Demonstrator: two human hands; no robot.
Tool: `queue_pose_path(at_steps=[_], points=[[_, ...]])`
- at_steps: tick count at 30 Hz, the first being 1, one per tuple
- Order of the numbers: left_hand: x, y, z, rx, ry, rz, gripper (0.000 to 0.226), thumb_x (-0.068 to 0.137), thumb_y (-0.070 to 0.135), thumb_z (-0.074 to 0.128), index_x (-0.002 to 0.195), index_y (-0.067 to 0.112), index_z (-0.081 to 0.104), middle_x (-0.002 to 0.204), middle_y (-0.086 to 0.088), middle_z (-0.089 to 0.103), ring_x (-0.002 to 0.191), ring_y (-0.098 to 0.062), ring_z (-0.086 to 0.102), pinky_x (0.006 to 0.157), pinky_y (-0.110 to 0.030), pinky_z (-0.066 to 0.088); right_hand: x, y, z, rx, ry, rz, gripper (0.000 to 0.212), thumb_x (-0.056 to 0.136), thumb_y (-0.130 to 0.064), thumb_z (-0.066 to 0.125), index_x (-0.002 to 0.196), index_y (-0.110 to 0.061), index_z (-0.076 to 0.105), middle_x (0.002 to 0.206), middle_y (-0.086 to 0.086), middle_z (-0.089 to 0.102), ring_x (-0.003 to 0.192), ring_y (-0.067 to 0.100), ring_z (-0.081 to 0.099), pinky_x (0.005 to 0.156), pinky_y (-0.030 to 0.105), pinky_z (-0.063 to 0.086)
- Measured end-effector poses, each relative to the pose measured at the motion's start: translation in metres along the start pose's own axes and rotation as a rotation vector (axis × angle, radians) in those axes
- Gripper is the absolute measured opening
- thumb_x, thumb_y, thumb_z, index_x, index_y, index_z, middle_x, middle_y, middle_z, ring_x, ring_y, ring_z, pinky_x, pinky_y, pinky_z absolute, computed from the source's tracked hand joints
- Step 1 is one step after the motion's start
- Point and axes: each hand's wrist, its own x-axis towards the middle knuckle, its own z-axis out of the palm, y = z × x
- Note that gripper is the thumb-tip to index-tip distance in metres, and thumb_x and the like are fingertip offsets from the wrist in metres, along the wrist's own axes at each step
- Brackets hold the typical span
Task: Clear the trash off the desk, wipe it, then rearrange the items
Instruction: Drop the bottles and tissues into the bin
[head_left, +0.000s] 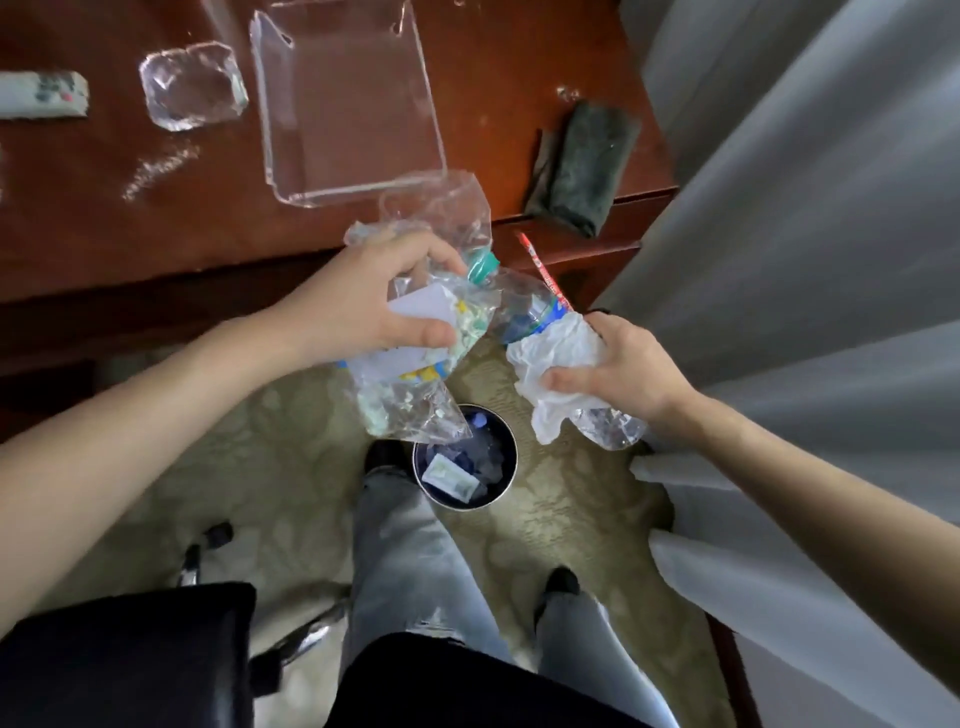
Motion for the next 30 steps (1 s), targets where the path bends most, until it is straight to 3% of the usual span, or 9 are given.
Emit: queue_pose_path(at_steps=[3,7,11,14,20,24,28,30], points=[[-0.025,0.009,0.053,-0.034,0.061,-0.058,0.045,0.056,0.065,0.061,0.097,0.053,0.046,0.076,0.011,0.041,0.077,0.002,0.04,0.065,-0.006,0.028,-0.012,0.035,0.002,-0.08,-0.071,-0.06,0.055,0.054,-0.057,0.073,0.093,-0.021,0.059,0.094,-0.002,0.061,0.086,0.016,0.059,0.08,0.044,0.05],[-0.052,0.005,0.111,-0.075,0.095,-0.151,0.048,0.053,0.064,0.062,0.096,0.049,0.047,0.078,0.006,0.045,0.076,0.013,0.04,0.062,-0.003,0.03,-0.021,0.081,0.023,-0.14,-0.15,-0.097,0.053,0.057,-0.055,0.073,0.094,-0.02,0.058,0.094,-0.002,0.06,0.087,0.016,0.058,0.08,0.042,0.049],[-0.068,-0.025,0.161,-0.112,0.115,-0.214,0.047,0.06,0.047,0.078,0.095,0.049,0.047,0.078,0.006,0.045,0.073,0.013,0.039,0.061,-0.003,0.03,-0.015,0.124,0.066,-0.171,-0.198,-0.111,0.053,0.06,-0.053,0.074,0.098,-0.019,0.058,0.097,-0.004,0.058,0.091,0.015,0.056,0.082,0.04,0.048],[-0.074,-0.068,0.201,-0.117,0.112,-0.261,0.046,0.066,0.029,0.079,0.098,0.044,0.049,0.083,0.005,0.047,0.076,0.006,0.041,0.062,-0.003,0.029,0.004,0.159,0.11,-0.206,-0.218,-0.121,0.055,0.059,-0.057,0.072,0.097,-0.021,0.056,0.095,-0.006,0.056,0.091,0.014,0.055,0.081,0.036,0.046],[-0.073,-0.185,0.283,-0.064,0.111,-0.257,0.048,0.064,0.033,0.078,0.094,0.052,0.046,0.098,-0.002,0.049,0.084,0.001,0.043,0.066,-0.001,0.028,0.063,0.232,0.226,-0.197,-0.219,-0.128,0.051,0.062,-0.052,0.076,0.096,-0.02,0.056,0.093,-0.004,0.061,0.086,0.016,0.057,0.075,0.034,0.047],[-0.065,-0.257,0.323,-0.048,0.191,-0.233,0.049,0.066,0.029,0.078,0.093,0.054,0.045,0.092,0.004,0.047,0.082,0.003,0.043,0.068,-0.003,0.029,0.111,0.271,0.296,-0.136,-0.206,-0.184,0.051,0.063,-0.047,0.08,0.096,-0.014,0.059,0.095,0.003,0.065,0.088,0.019,0.06,0.076,0.032,0.047],[-0.058,-0.305,0.349,-0.048,0.306,-0.21,0.049,0.068,0.022,0.079,0.094,0.048,0.047,0.089,0.001,0.046,0.08,0.001,0.041,0.071,-0.006,0.03,0.157,0.294,0.348,-0.021,-0.201,-0.235,0.051,0.059,-0.046,0.081,0.095,-0.016,0.061,0.097,0.003,0.067,0.088,0.02,0.062,0.082,0.039,0.05],[-0.058,-0.319,0.357,-0.055,0.349,-0.204,0.047,0.069,0.021,0.079,0.094,0.046,0.048,0.083,0.005,0.044,0.073,0.005,0.04,0.067,-0.008,0.031,0.174,0.302,0.369,0.011,-0.196,-0.266,0.048,0.062,-0.039,0.083,0.097,-0.016,0.06,0.099,0.005,0.065,0.09,0.019,0.061,0.084,0.037,0.049]])
